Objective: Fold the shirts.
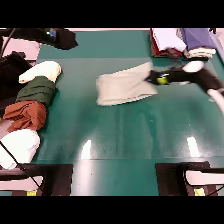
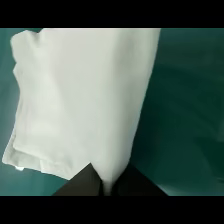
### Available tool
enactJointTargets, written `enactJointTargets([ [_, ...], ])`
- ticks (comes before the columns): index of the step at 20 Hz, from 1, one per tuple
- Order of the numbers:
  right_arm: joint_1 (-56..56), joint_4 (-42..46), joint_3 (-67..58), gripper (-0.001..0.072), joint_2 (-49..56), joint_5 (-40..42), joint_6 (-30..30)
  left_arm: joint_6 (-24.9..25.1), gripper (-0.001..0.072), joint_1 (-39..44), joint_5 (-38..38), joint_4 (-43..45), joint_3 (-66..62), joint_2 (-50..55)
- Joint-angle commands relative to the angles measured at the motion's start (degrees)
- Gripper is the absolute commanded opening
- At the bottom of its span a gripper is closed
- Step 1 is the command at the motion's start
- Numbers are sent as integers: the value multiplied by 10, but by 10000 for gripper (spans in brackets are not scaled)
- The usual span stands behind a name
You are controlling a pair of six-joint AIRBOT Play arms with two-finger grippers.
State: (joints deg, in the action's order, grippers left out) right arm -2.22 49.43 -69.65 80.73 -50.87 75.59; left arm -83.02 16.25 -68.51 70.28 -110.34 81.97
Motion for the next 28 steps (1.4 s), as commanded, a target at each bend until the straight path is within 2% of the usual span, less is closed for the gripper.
enactJointTargets([
  [1,-177,82,67,15,-116,-9,9,6,22,29,4,2,-1,0],
  [4,-358,92,104,15,-183,-12,9,2,22,35,15,-1,-1,0],
  [8,-526,92,146,15,-223,-12,7,-10,22,35,25,-2,-1,0],
  [11,-565,94,156,15,-214,-36,-27,-10,22,35,22,-2,-1,0],
  [14,-565,126,156,15,-204,-43,-26,-10,22,35,9,-2,-1,0],
  [18,-565,259,156,19,-217,-30,5,-10,22,35,0,-1,-1,0],
  [19,-565,291,156,158,-221,-23,5,-10,22,35,0,-1,-1,0],
  [20,-566,313,156,415,-224,-11,5,-10,22,35,0,-1,-1,0],
  [21,-566,323,156,562,-228,0,5,-9,23,35,0,-1,-1,0],
  [25,-546,320,112,580,-232,-25,5,-9,23,35,0,-1,-1,0],
  [28,-485,224,70,577,-235,-67,5,-9,23,35,1,-2,-1,0],
])
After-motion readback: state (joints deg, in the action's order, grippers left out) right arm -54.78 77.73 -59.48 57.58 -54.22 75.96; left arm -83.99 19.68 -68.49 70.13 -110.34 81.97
